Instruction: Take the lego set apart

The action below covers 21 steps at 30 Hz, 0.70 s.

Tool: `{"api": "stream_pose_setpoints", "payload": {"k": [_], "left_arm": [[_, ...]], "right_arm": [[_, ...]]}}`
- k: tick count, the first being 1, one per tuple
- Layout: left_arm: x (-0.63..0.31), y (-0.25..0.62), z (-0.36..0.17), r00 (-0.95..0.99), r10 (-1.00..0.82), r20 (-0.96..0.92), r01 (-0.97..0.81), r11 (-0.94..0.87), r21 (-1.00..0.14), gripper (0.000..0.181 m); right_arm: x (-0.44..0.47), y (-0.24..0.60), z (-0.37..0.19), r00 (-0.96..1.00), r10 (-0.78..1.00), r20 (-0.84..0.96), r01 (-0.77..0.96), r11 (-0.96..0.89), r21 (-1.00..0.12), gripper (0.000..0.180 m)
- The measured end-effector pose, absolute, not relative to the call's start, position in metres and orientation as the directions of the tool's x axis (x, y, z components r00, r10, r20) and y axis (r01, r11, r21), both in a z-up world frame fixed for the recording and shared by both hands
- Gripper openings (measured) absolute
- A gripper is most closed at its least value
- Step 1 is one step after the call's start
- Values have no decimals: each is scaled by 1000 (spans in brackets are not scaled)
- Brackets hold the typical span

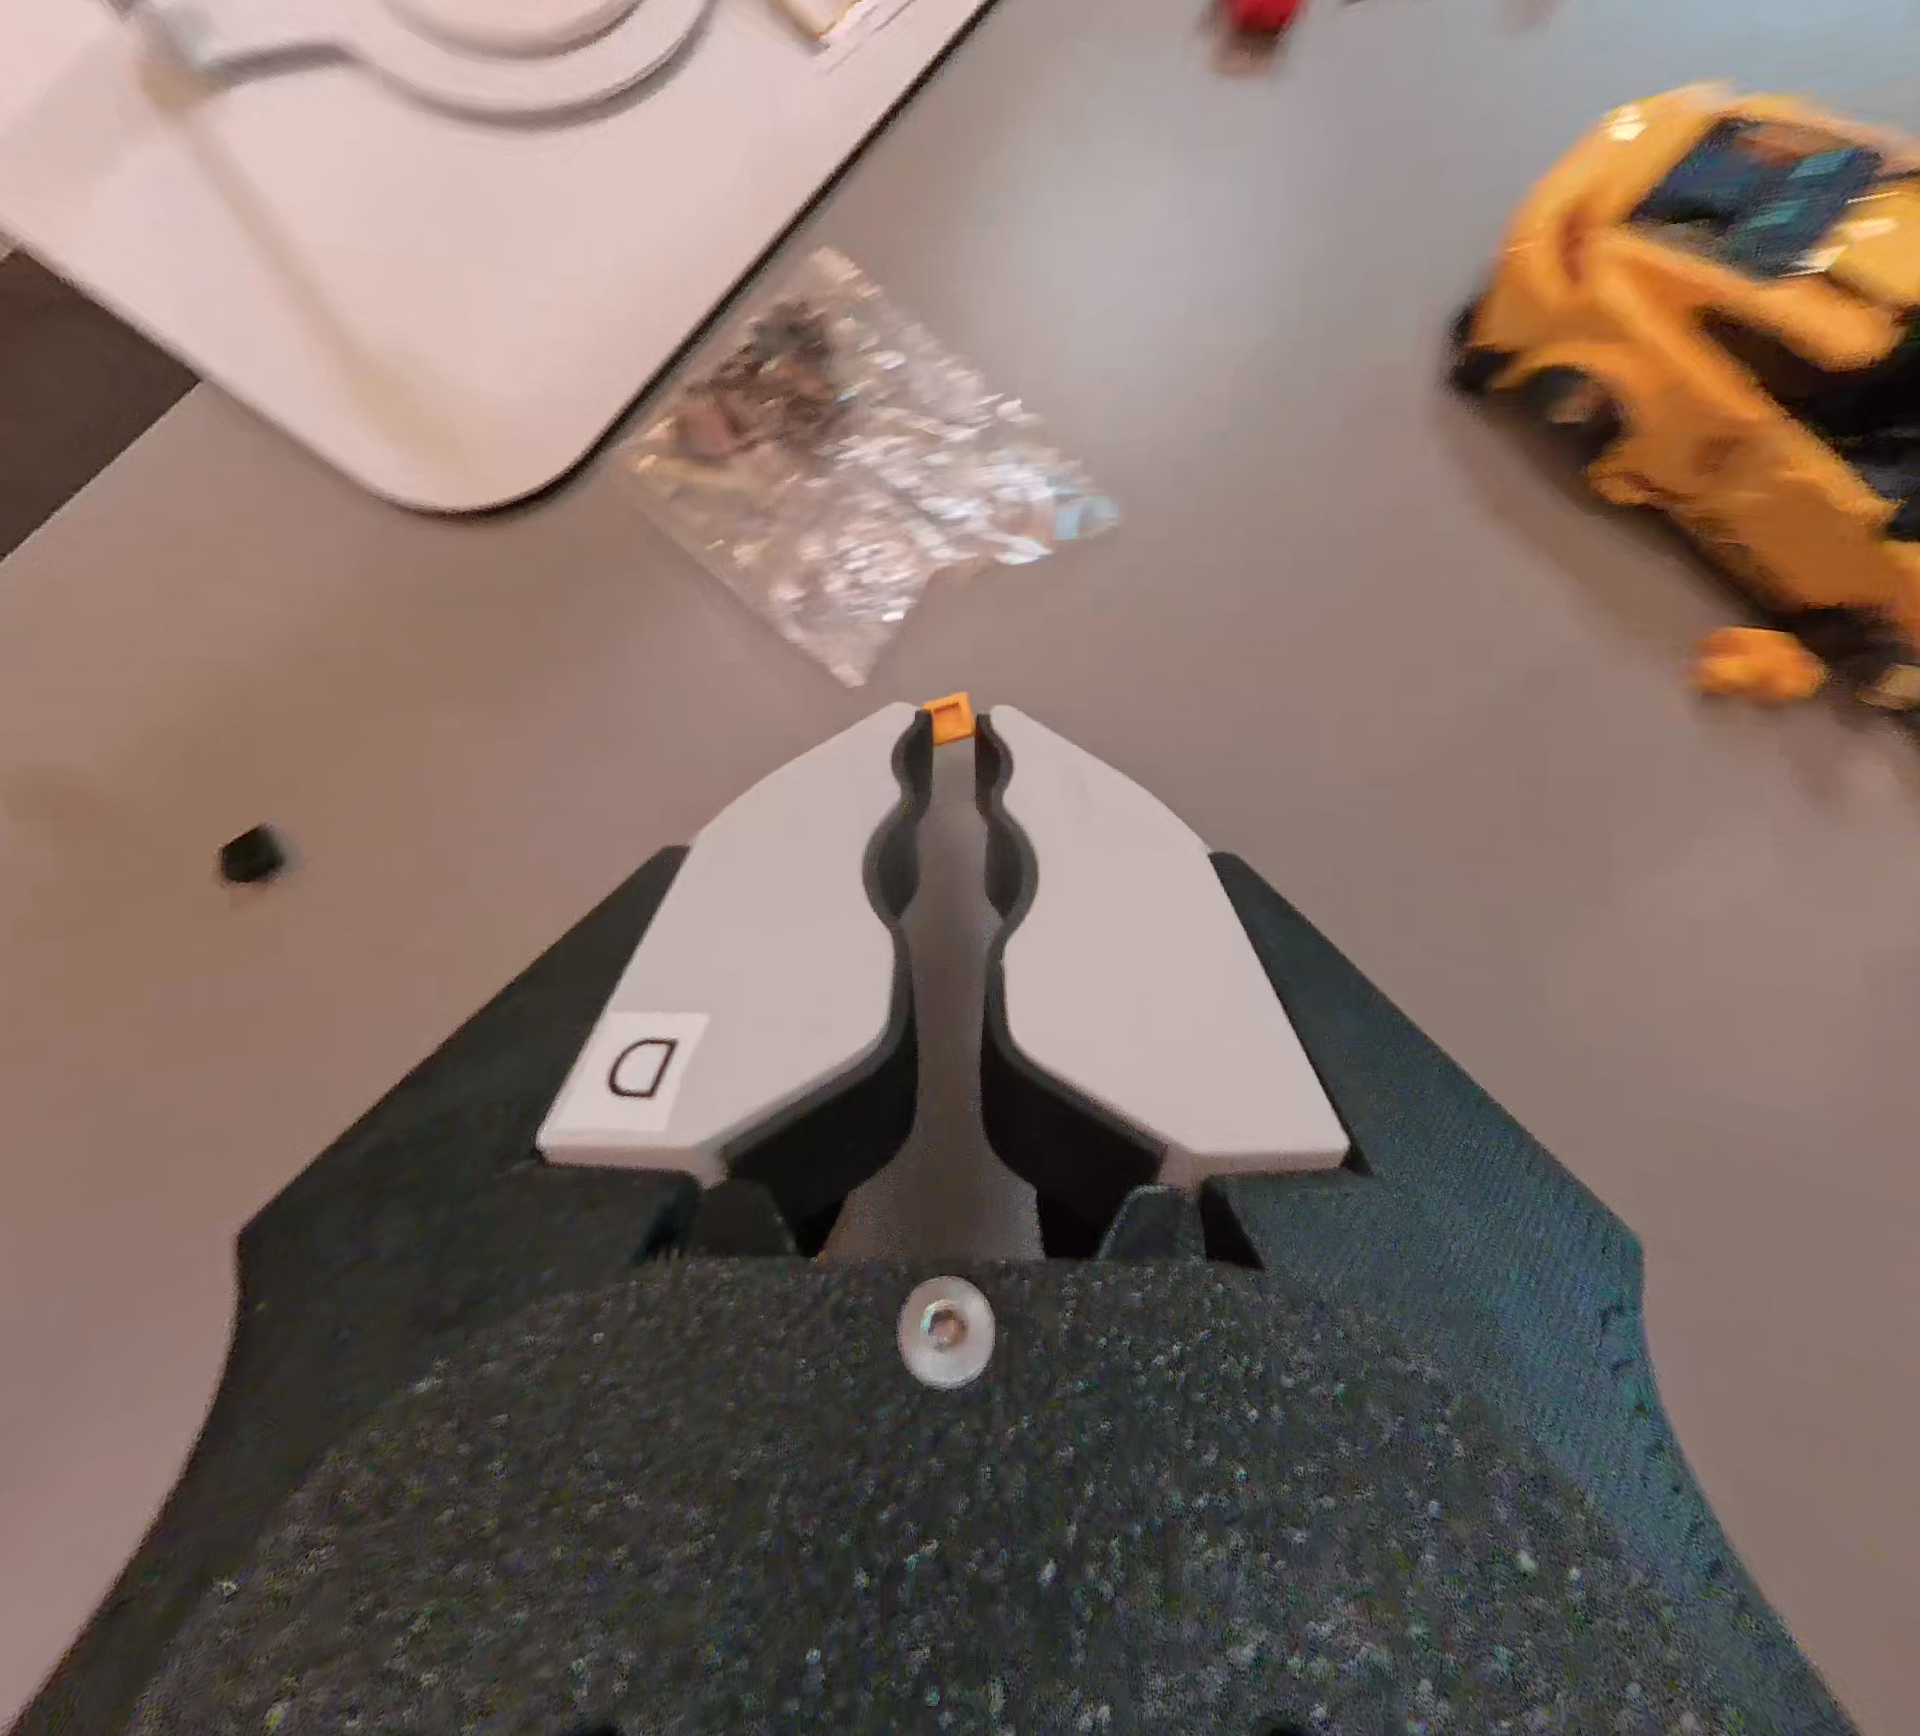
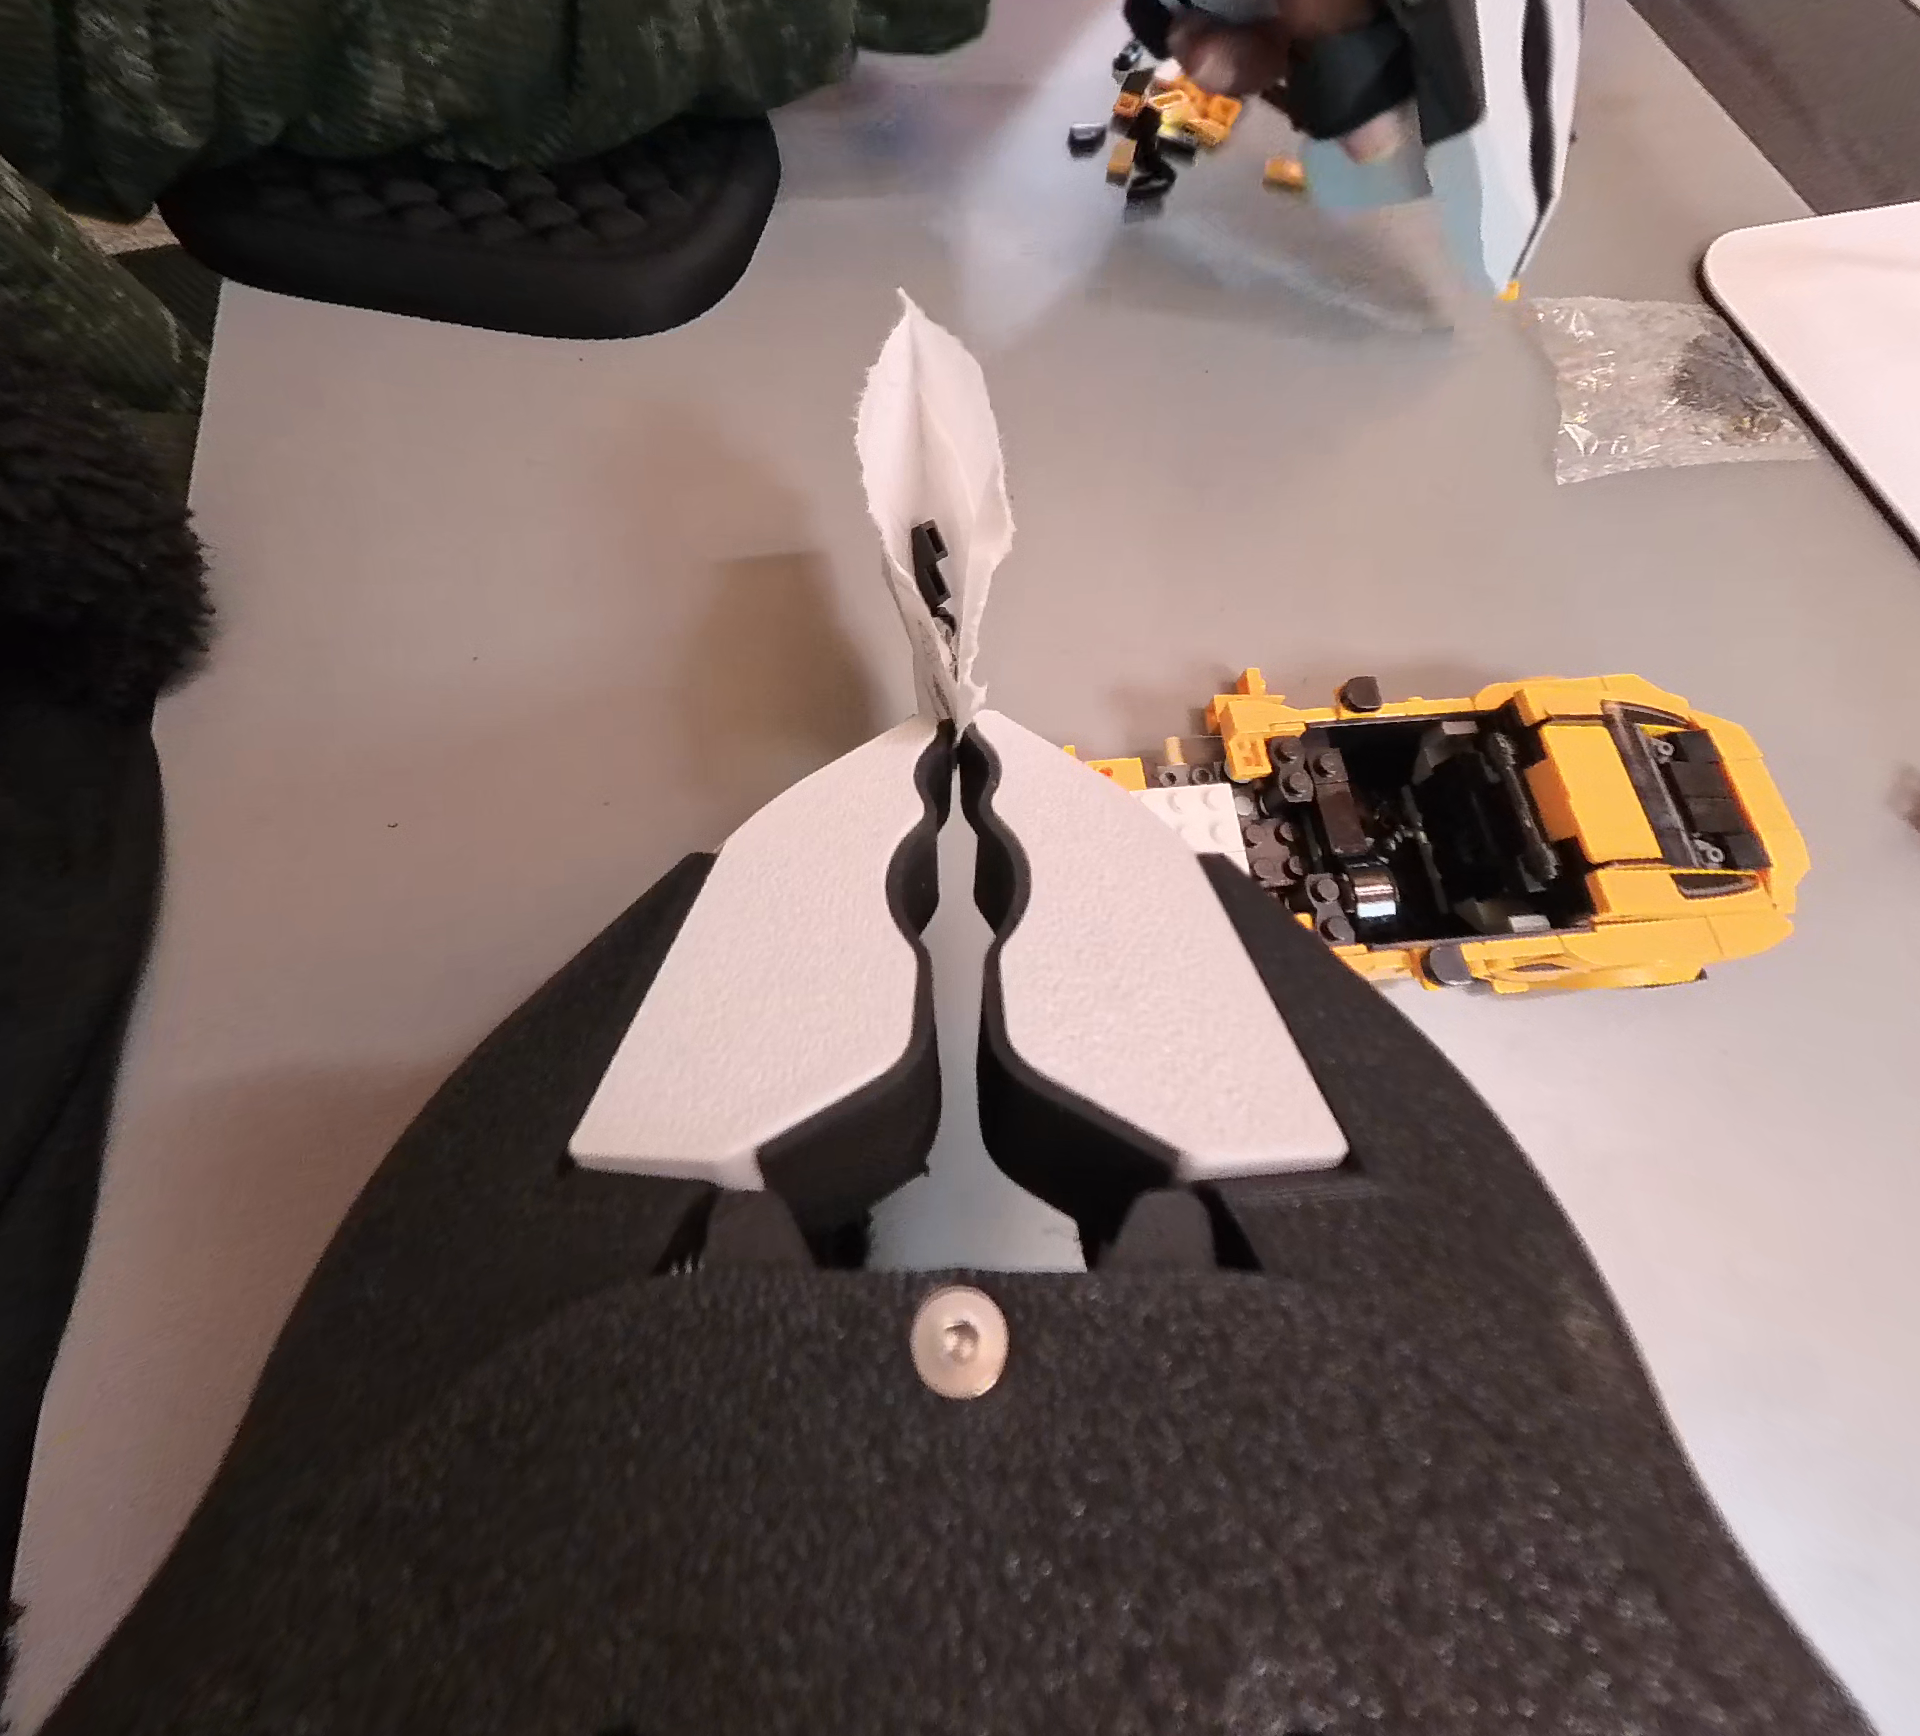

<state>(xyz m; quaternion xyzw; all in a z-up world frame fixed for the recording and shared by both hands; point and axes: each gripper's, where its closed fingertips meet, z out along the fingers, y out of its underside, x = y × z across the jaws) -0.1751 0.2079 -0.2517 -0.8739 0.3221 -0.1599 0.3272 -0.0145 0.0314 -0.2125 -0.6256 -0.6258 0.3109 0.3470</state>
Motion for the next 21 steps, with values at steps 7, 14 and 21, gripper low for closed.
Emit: {"api": "stream_pose_setpoints", "payload": {"k": [7, 14, 21], "left_arm": [[-99, 124, -179, 435, -890, 135, -492, -361, -792, 7], [-44, 40, -164, 92, -993, 70, -646, -113, -755, 7], [-39, 24, -182, 17, -997, 78, -716, -66, -695, 14]], "right_arm": [[-14, 32, -214, 27, 999, 44, 570, 21, -821, 1], [-15, 33, -216, 41, 998, 43, 576, 12, -817, 1], [-16, 32, -215, 40, 998, 42, 574, 12, -819, 1]]}}
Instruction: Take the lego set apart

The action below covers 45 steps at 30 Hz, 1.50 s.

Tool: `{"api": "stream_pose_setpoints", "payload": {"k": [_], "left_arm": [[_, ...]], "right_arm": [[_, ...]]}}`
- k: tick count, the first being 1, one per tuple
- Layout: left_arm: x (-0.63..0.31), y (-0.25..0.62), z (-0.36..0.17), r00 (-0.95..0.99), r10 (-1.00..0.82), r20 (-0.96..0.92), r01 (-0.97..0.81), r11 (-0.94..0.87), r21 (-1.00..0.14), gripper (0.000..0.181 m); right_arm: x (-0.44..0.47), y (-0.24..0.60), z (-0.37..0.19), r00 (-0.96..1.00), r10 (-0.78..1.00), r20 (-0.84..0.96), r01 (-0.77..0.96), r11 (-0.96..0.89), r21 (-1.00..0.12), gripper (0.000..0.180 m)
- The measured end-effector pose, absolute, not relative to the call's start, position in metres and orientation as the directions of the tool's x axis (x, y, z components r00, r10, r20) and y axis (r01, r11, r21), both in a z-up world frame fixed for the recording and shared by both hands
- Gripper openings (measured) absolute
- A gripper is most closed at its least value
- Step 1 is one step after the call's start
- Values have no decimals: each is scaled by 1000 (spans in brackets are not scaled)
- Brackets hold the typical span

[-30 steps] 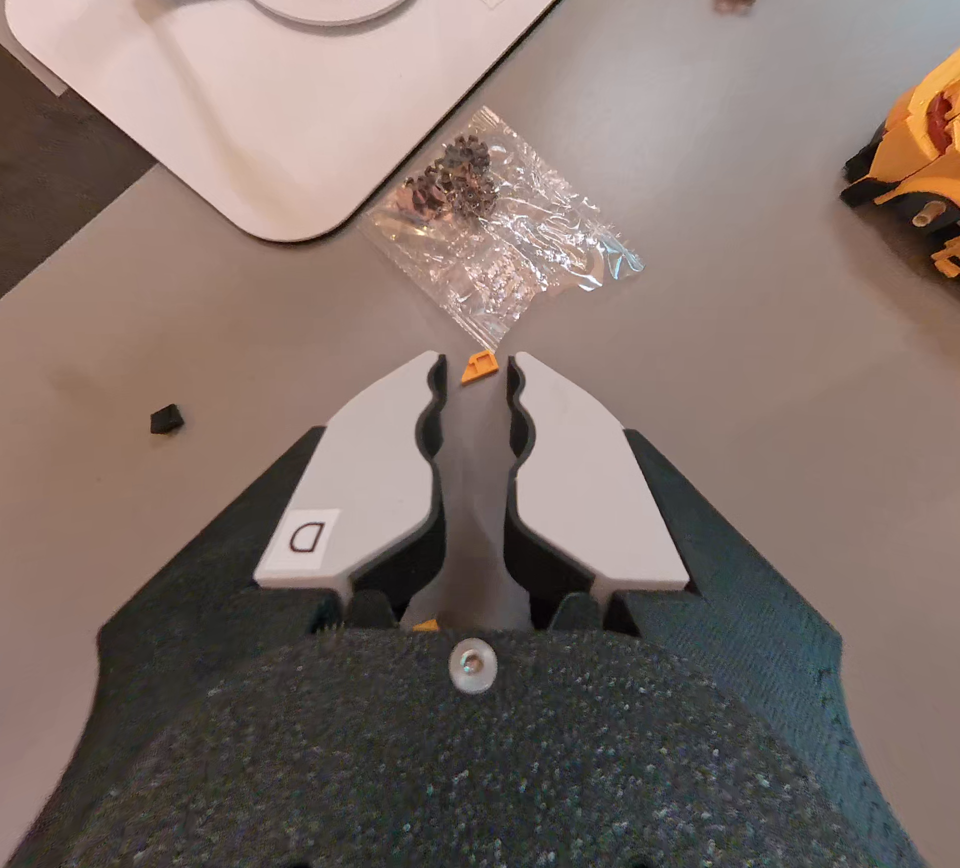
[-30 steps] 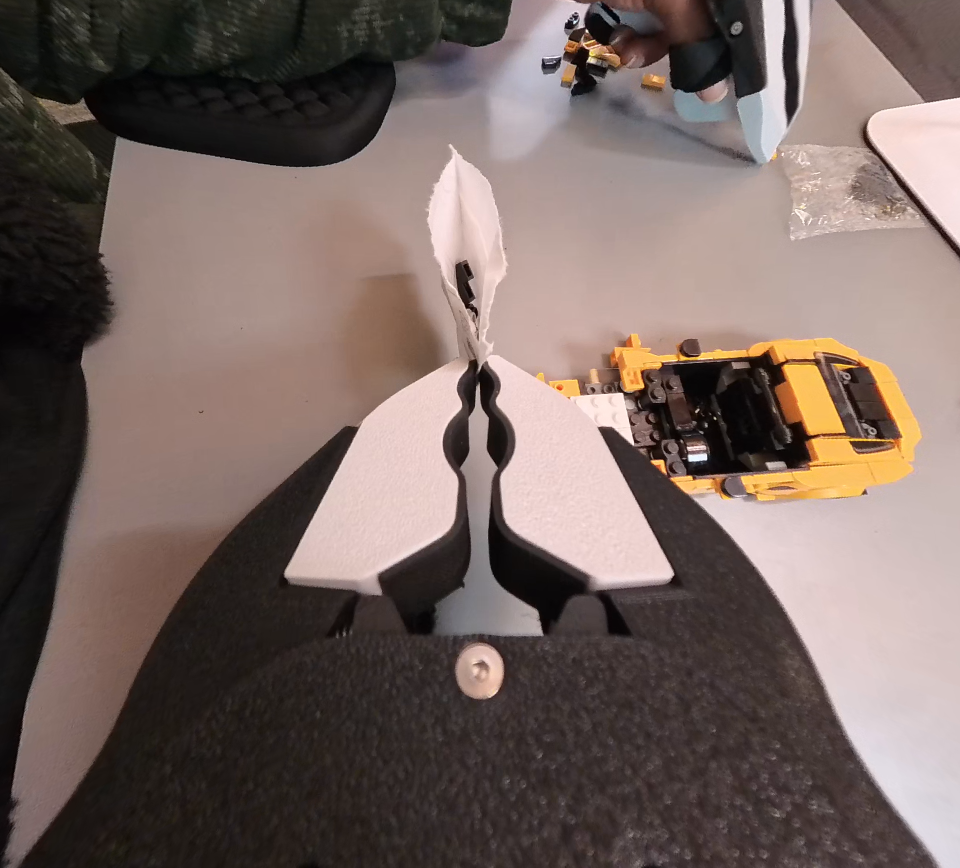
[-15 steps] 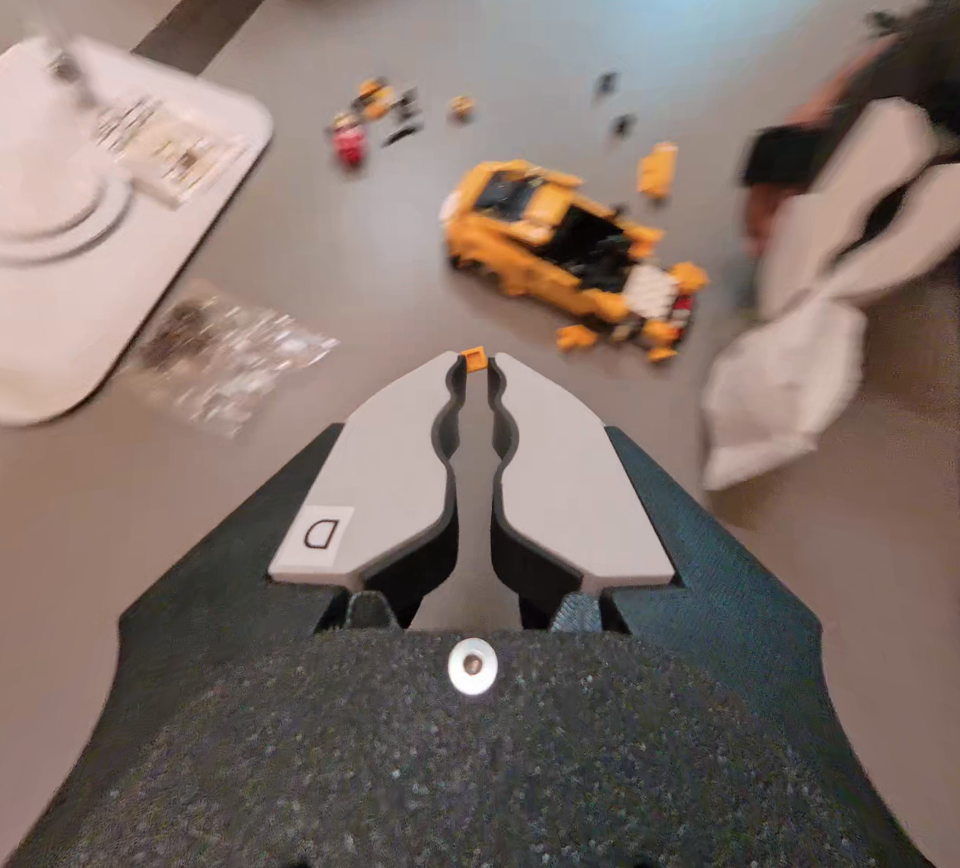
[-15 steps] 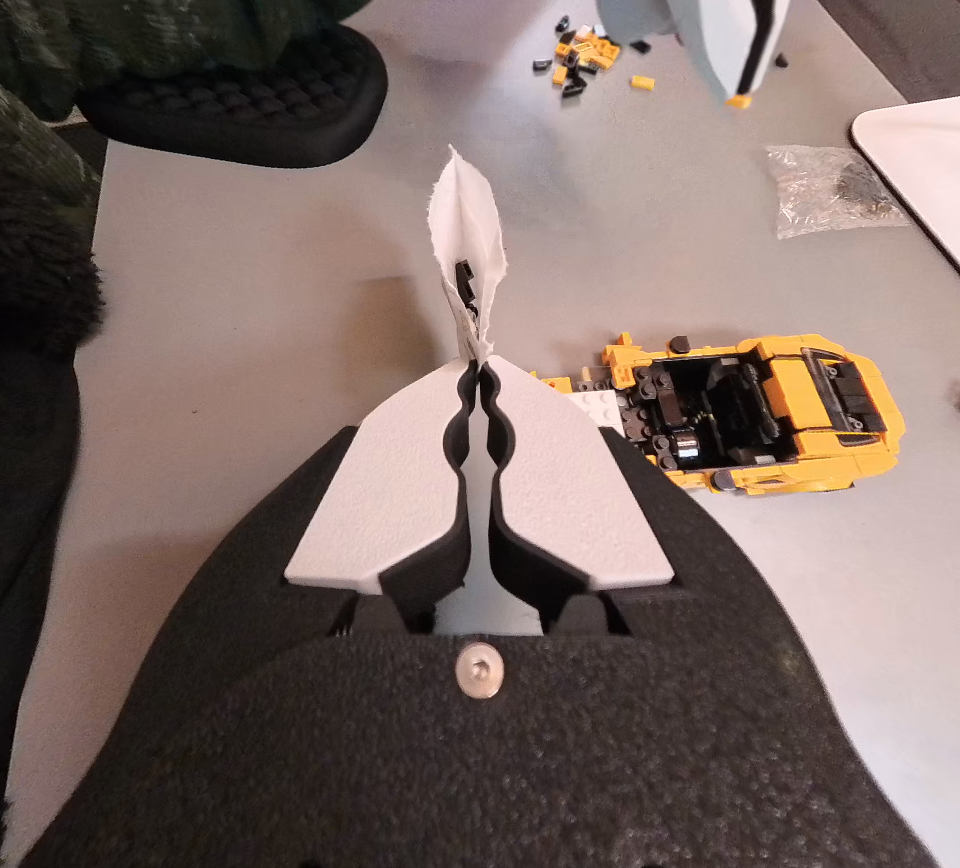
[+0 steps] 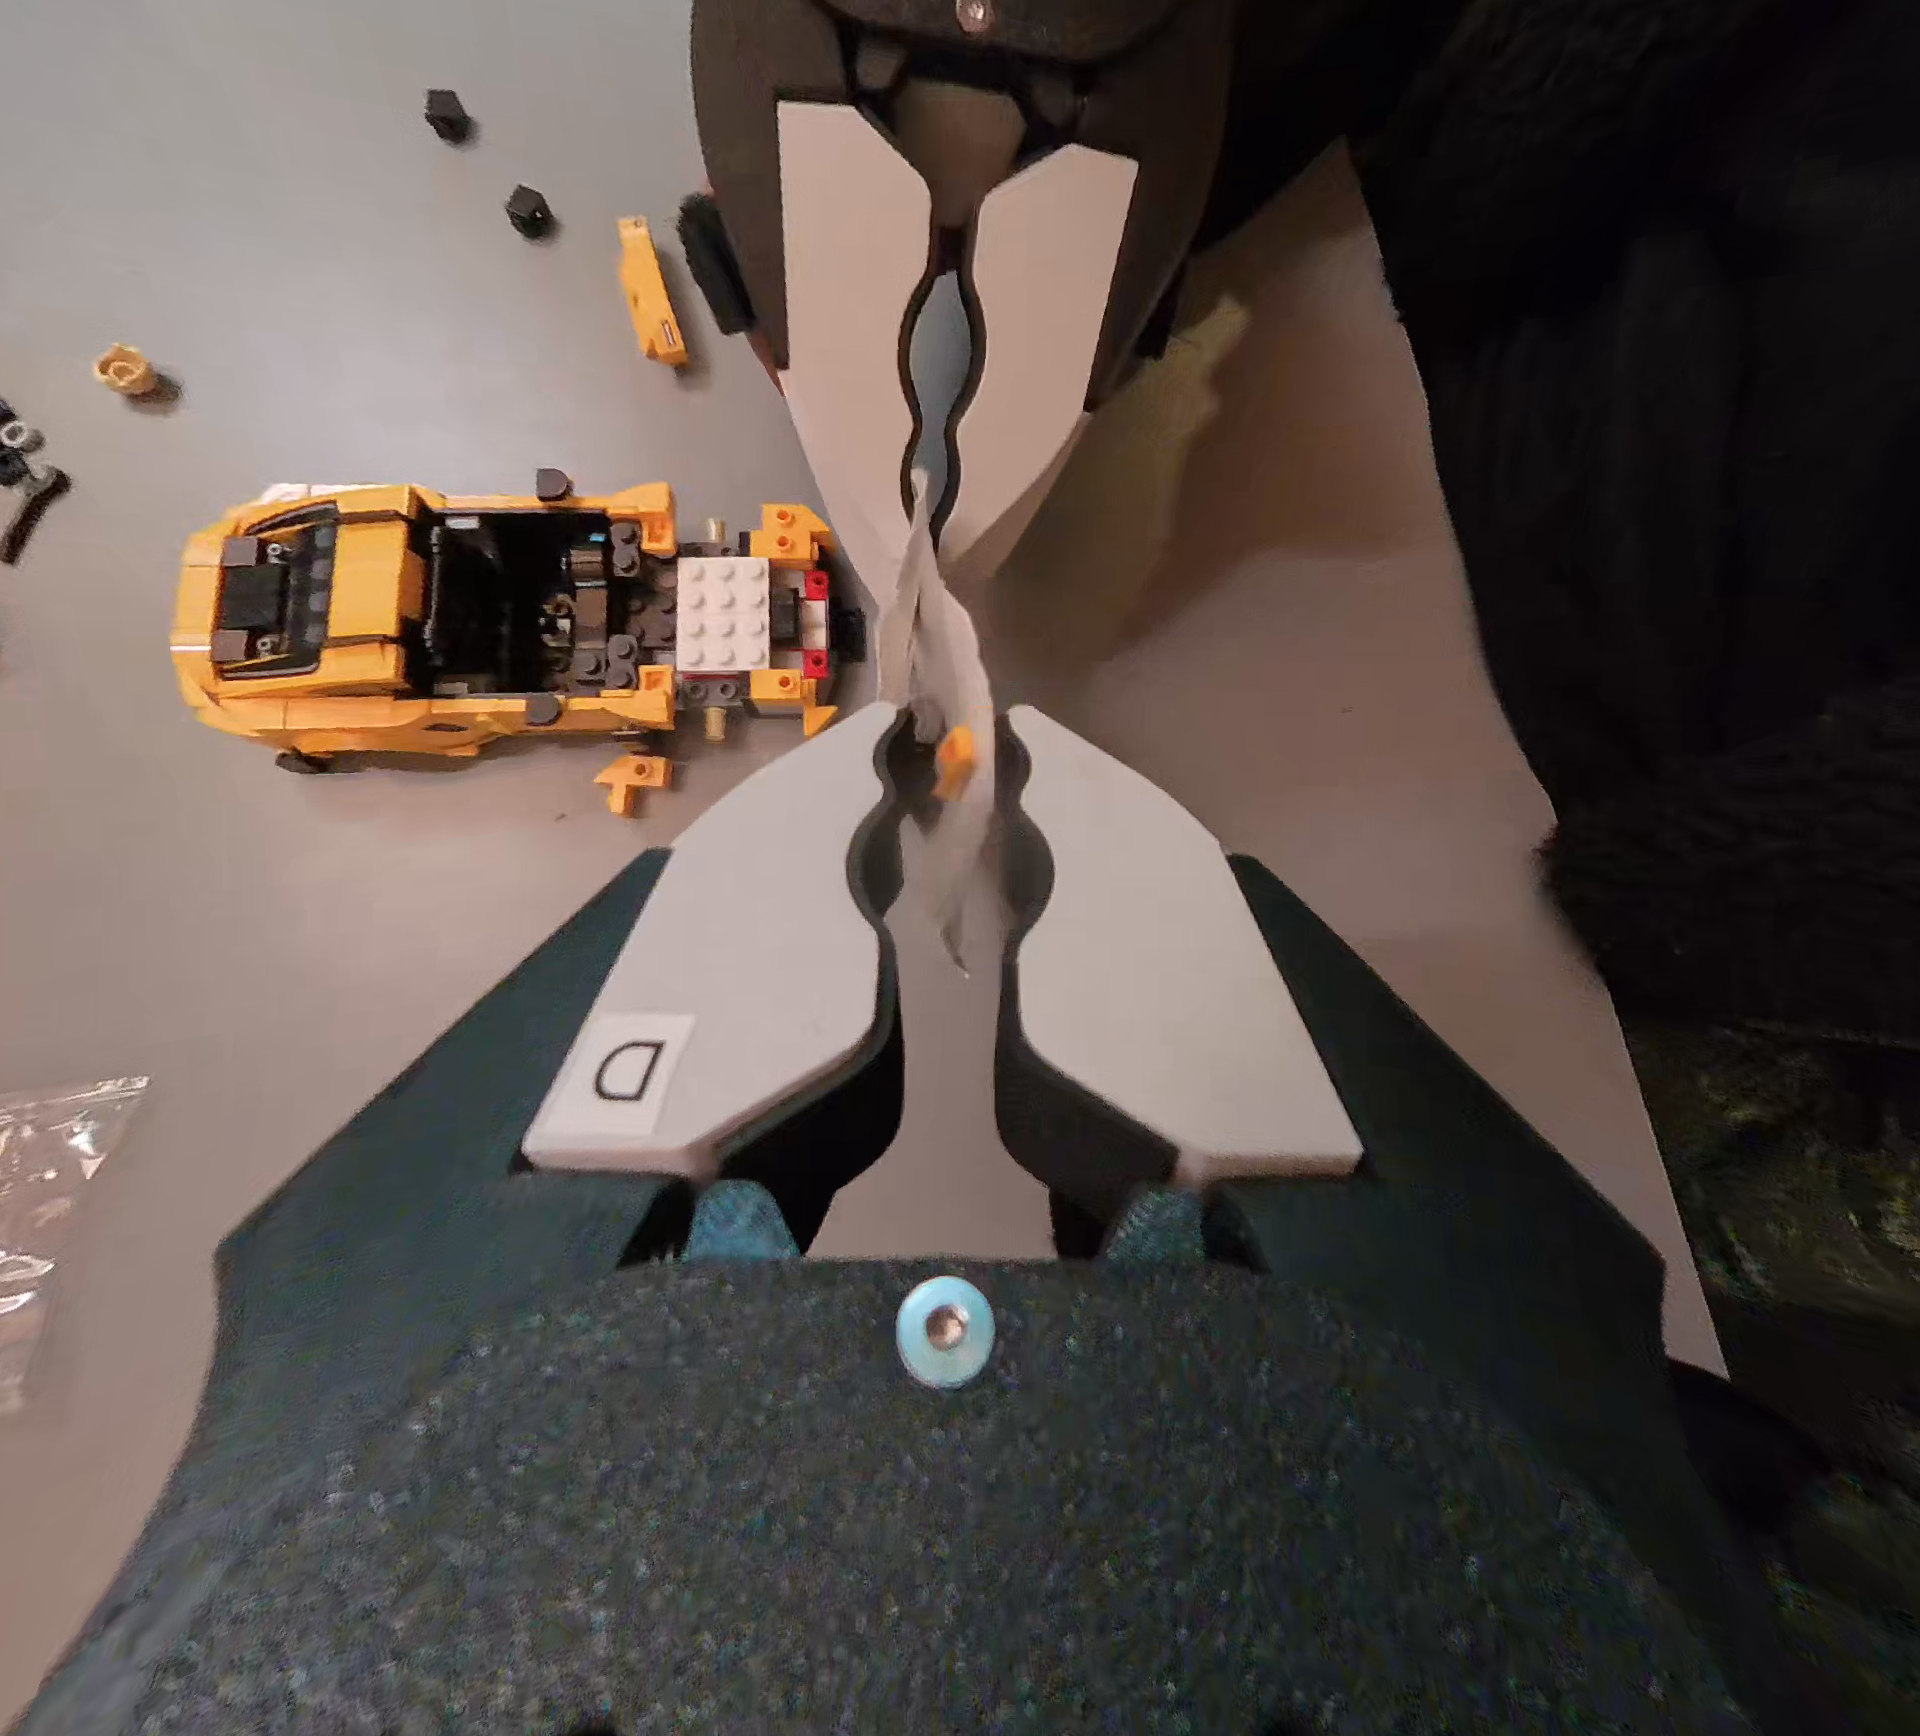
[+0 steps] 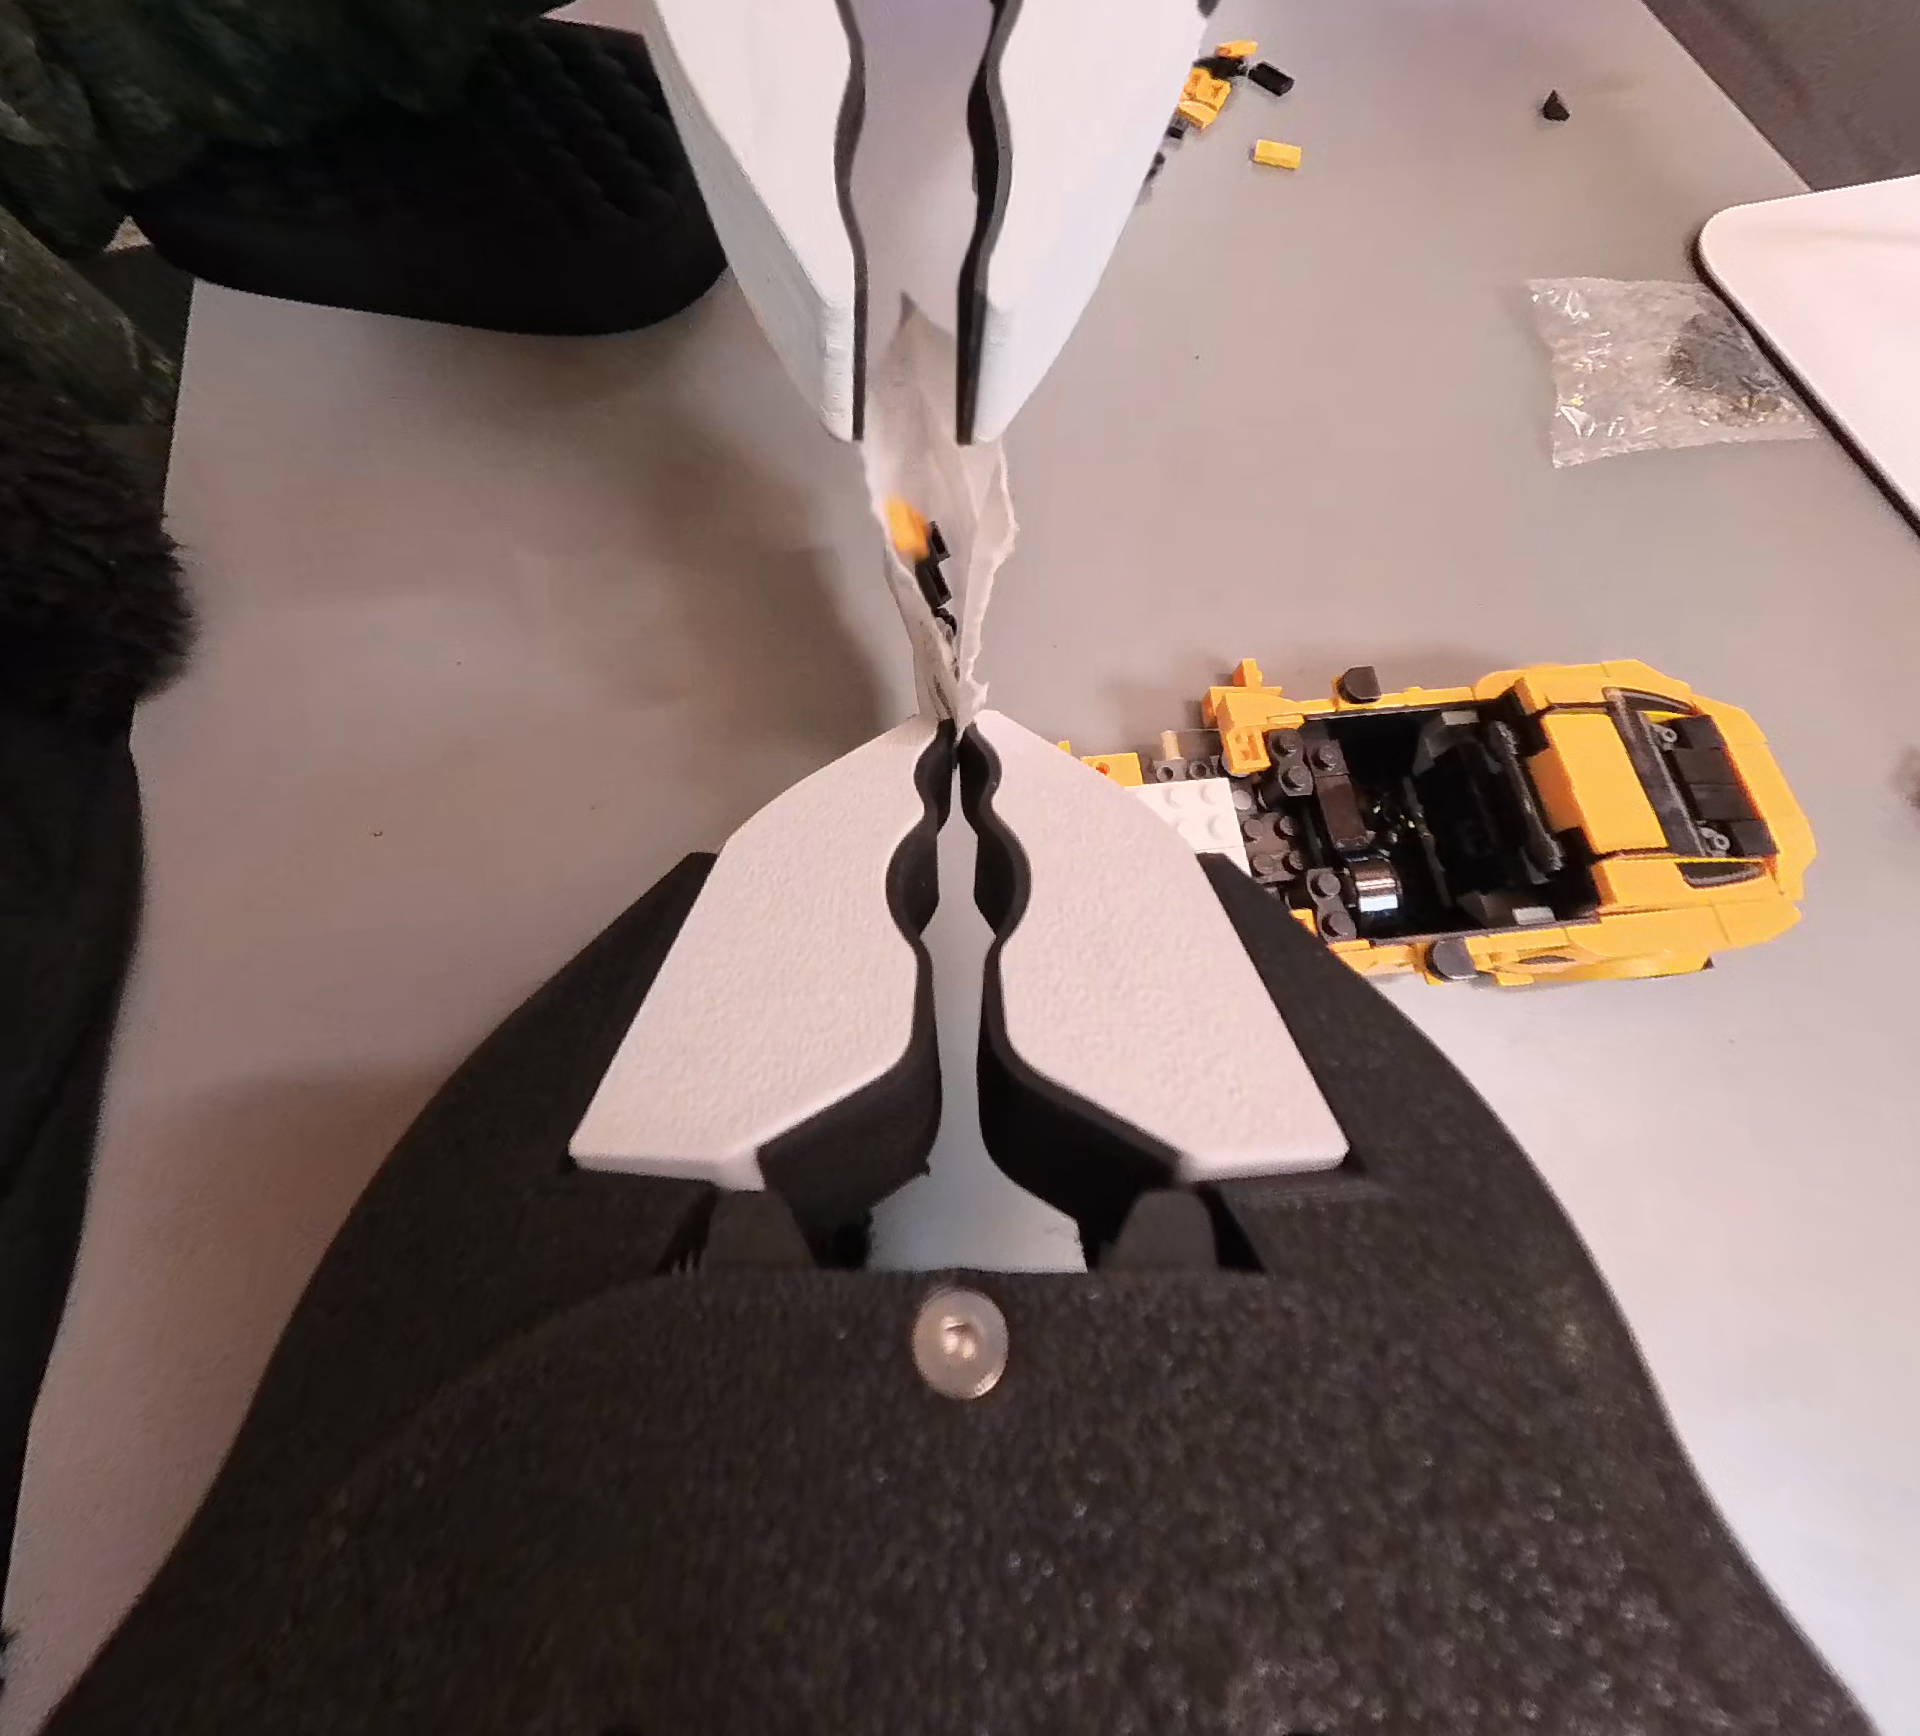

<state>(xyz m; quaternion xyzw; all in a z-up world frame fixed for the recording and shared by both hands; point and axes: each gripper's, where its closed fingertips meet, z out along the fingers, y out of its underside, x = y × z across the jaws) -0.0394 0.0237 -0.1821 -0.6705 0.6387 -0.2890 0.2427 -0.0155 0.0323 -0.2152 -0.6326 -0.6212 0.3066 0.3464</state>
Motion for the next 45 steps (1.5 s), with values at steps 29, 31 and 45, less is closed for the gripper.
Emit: {"api": "stream_pose_setpoints", "payload": {"k": [29, 31, 45], "left_arm": [[-259, 156, -269, 827, -561, 25, -468, -714, -521, 25], [-258, 160, -270, 833, -552, 19, -459, -711, -533, 19], [-92, 69, -171, 226, -967, 117, -561, -228, -796, 8]], "right_arm": [[-15, 29, -216, 29, 999, 33, 574, 10, -819, 1], [-15, 29, -216, 29, 999, 33, 574, 11, -819, 1], [-15, 30, -217, 29, 999, 35, 578, 11, -816, 1]]}}
